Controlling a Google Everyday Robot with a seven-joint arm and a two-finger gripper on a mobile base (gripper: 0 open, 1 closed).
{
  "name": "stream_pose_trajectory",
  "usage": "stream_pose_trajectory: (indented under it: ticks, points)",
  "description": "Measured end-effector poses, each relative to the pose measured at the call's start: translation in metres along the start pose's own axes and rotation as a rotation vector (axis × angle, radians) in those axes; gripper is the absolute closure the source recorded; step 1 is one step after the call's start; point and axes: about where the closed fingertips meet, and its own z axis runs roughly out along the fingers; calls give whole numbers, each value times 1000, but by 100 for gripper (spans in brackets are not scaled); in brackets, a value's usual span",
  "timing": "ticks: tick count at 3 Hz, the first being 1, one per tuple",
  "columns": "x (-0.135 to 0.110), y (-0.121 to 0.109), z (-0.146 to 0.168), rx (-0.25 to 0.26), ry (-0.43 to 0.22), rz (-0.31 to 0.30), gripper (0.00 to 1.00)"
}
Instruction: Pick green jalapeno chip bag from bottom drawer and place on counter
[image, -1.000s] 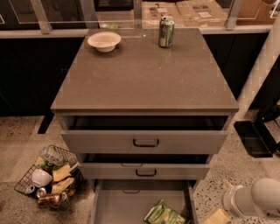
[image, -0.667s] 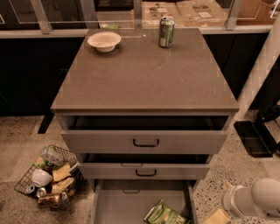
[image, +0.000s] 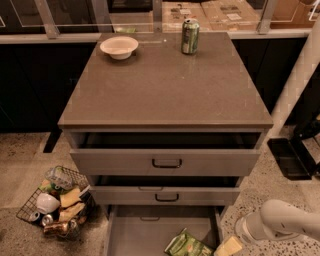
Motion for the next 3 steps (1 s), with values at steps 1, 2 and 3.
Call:
stream_pose_trajectory:
  ticks: [1,2,3]
  points:
    - [8,-3,46,-59,8,21,0]
    - [13,-1,74,-88,-17,16,0]
    - [15,10,102,-75,-42,-13,0]
